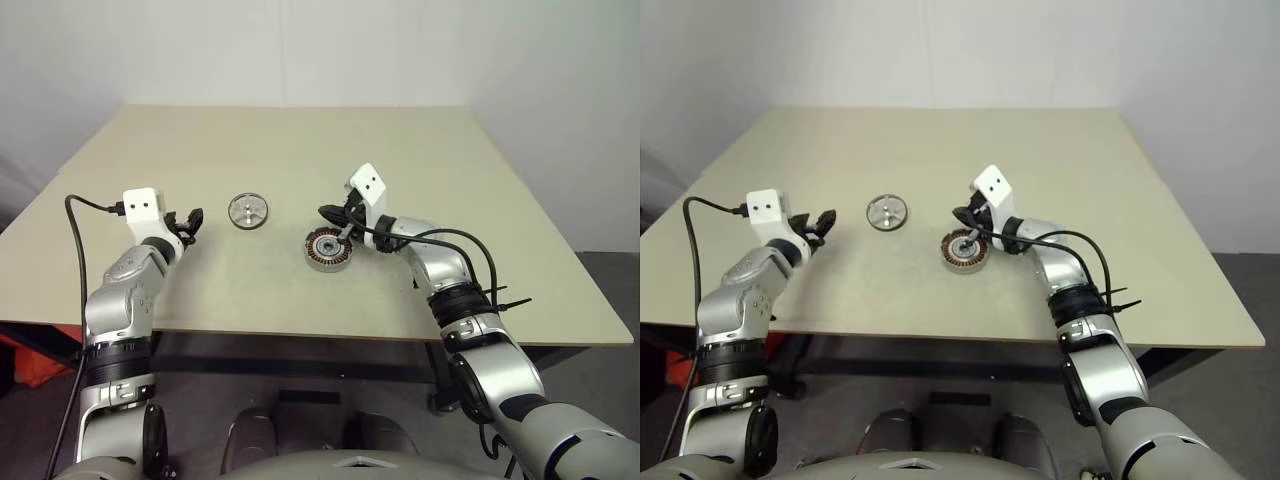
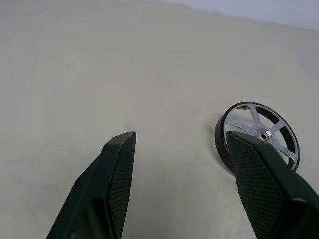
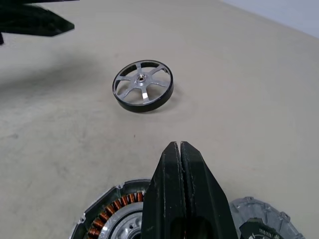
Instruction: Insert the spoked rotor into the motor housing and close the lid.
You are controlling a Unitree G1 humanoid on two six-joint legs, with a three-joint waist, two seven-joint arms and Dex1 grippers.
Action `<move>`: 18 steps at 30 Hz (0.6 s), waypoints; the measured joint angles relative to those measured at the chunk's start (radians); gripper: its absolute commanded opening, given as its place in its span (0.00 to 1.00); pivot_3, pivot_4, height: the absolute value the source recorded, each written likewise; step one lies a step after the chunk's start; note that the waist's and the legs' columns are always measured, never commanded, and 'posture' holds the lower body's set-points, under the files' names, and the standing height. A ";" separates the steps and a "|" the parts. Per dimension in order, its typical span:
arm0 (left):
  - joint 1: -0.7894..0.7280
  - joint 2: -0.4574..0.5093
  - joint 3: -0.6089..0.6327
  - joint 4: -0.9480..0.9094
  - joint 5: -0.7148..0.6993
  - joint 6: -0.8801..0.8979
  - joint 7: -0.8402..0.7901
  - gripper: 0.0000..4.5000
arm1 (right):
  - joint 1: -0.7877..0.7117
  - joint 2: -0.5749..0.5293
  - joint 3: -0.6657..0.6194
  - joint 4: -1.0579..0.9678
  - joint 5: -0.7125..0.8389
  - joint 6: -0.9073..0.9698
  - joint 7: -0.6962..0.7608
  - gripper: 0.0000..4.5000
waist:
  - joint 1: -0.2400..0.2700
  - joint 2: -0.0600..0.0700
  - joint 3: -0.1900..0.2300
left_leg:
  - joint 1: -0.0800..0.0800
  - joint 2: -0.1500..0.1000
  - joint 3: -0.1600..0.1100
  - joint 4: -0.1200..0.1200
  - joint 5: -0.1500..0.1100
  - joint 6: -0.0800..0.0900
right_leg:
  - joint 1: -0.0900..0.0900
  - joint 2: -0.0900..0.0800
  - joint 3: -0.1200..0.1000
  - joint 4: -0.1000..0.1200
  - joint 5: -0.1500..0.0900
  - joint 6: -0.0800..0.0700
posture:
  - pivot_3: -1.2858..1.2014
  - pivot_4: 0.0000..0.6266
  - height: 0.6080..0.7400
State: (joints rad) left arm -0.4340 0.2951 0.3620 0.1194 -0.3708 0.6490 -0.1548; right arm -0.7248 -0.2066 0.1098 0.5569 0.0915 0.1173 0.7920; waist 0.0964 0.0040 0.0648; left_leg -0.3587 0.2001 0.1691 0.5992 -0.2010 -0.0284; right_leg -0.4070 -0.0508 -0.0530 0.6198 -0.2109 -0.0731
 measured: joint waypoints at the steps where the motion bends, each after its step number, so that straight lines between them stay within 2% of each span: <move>1: -0.024 -0.016 0.004 0.023 -0.006 0.017 0.012 0.68 | -0.001 -0.001 -0.002 -0.010 0.003 0.001 0.001 0.00 | 0.001 -0.001 0.000 | 0.000 0.000 0.000 0.000 0.000 0.000 | 0.000 0.000 0.000 0.000 0.000 0.000 | 0.52 0.00 1.00; 9: -0.211 -0.074 -0.018 0.287 0.002 0.018 0.062 0.68 | -0.004 -0.009 -0.011 -0.025 0.019 0.002 -0.001 0.00 | -0.002 -0.002 0.001 | -0.002 0.000 -0.001 0.000 0.001 -0.002 | 0.000 0.000 -0.001 -0.002 0.000 0.000 | 0.52 0.00 1.00; 14: -0.297 -0.074 -0.017 0.475 0.026 -0.023 0.092 0.68 | -0.004 -0.020 -0.021 -0.025 0.022 0.002 -0.013 0.00 | 0.001 -0.002 0.002 | -0.005 -0.001 -0.004 -0.001 0.001 -0.002 | -0.001 0.000 -0.002 -0.004 0.000 0.000 | 0.52 0.00 1.00; 18: -0.334 -0.066 -0.016 0.556 0.039 -0.052 0.106 0.68 | -0.004 -0.025 -0.026 -0.025 0.023 0.002 -0.024 0.00 | 0.002 -0.002 0.002 | -0.006 -0.001 -0.008 -0.001 0.001 -0.002 | -0.001 0.000 -0.004 -0.005 0.000 0.000 | 0.52 0.00 1.00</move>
State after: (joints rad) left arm -0.7679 0.2290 0.3458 0.6752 -0.3319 0.5967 -0.0484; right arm -0.7290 -0.2319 0.0842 0.5324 0.1142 0.1192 0.7676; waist 0.0985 0.0015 0.0664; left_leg -0.3650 0.1995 0.1609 0.5986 -0.1996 -0.0302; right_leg -0.4078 -0.0510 -0.0571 0.6151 -0.2107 -0.0733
